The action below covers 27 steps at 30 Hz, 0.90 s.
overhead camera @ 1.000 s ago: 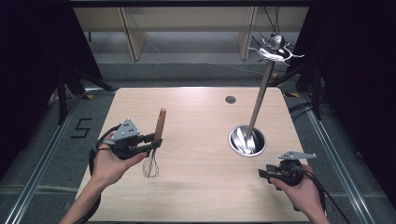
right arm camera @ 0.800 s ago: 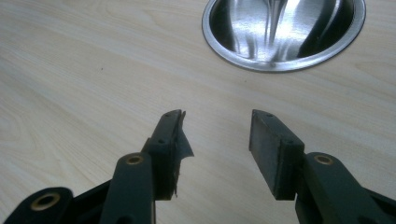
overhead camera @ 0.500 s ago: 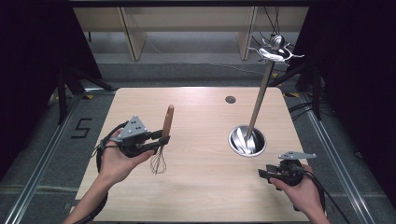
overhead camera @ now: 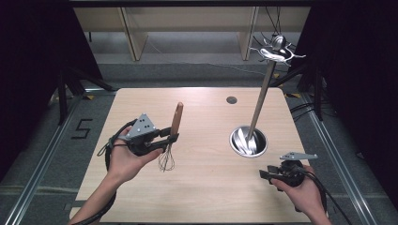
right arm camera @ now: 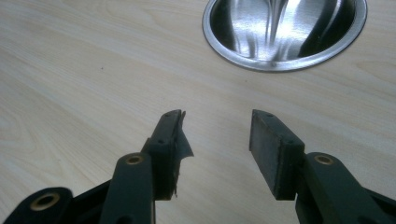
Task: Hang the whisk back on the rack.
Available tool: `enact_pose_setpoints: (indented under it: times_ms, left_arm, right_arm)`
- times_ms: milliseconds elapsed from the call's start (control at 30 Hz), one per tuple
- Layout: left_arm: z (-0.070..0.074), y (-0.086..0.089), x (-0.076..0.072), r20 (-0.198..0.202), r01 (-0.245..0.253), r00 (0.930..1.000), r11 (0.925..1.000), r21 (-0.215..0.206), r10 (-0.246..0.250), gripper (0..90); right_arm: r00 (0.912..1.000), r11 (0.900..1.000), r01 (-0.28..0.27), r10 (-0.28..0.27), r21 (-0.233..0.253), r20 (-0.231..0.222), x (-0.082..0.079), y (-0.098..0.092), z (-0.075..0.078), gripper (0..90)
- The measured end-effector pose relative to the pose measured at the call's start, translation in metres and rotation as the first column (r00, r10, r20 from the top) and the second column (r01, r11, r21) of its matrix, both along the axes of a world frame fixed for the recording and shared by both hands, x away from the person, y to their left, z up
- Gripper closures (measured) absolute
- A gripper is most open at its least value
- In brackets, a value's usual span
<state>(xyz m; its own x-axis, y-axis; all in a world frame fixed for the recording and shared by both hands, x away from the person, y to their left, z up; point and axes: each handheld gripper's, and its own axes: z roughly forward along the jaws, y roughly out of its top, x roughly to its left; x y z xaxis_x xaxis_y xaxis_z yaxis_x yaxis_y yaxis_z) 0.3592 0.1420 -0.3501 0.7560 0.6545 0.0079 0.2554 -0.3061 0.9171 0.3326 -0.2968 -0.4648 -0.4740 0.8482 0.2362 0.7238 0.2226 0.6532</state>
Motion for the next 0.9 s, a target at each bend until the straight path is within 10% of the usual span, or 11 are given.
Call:
enact_pose_setpoints:
  times_ms: [900]
  left_arm:
    - [0.011,-0.038,-0.001,0.074,-0.085,0.9936,0.9964,-0.01,0.085,68.6]
  right_arm:
    - [1.0,1.0,0.0,0.0,0.002,-0.004,0.0,0.0,0.0,54.7]
